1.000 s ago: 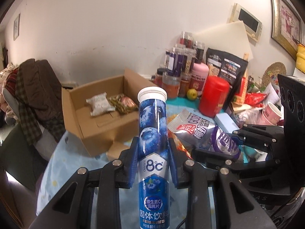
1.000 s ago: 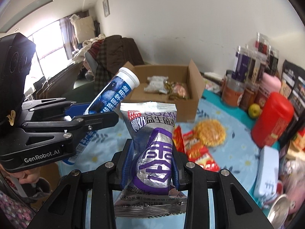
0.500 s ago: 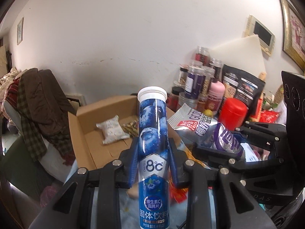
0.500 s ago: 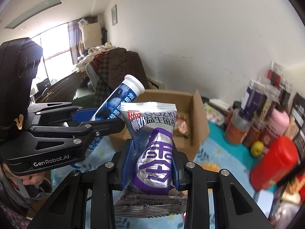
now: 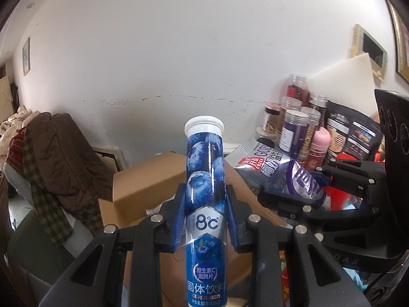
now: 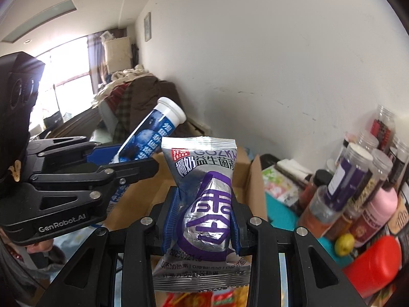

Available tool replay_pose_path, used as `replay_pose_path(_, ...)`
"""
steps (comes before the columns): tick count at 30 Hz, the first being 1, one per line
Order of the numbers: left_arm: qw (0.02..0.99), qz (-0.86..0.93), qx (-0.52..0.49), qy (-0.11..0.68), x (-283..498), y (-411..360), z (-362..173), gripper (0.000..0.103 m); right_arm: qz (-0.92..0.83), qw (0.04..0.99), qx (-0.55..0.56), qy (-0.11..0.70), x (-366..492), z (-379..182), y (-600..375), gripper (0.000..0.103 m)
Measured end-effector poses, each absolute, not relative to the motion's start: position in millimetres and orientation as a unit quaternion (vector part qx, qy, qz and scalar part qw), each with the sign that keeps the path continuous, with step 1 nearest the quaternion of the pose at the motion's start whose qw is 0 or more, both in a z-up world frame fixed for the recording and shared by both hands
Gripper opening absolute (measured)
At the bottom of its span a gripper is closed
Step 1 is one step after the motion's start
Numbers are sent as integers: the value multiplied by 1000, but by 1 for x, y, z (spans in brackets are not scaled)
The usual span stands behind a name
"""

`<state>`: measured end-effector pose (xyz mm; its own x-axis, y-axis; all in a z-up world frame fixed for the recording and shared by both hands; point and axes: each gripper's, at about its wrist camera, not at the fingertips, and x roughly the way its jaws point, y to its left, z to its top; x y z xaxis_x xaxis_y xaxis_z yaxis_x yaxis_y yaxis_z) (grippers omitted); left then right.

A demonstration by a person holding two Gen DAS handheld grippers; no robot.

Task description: Organize snacks

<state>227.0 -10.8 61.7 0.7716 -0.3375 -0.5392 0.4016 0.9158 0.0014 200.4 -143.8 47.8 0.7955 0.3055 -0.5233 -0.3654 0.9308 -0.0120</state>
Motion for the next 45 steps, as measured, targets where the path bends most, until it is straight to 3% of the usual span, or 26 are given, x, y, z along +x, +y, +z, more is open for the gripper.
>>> replay_pose_path(13, 929, -173, 61, 323, 301, 1, 26, 28, 190, 927, -56, 320, 280, 20, -133, 35)
replay_pose_path(21, 910, -156, 95, 372, 339, -5, -11, 28, 186, 907, -74, 369, 318, -14, -118, 35)
replay_pose_path(34, 871, -131, 67, 468, 381, 0, -62, 28, 161, 878, -63, 447, 357, -58, -119, 35)
replay_pose_path(39, 858, -105, 56, 499, 388, 6, -71, 29, 155, 873, -72, 457, 358, -57, -115, 38)
replay_pose_path(41, 857, -96, 56, 504, 387, 7, -71, 29, 151, 875, -79, 453, 356, -55, -114, 50)
replay_pose_path(45, 858, -78, 69, 504, 381, 7, -66, 30, 143, 880, -103, 440, 345, -47, -111, 53)
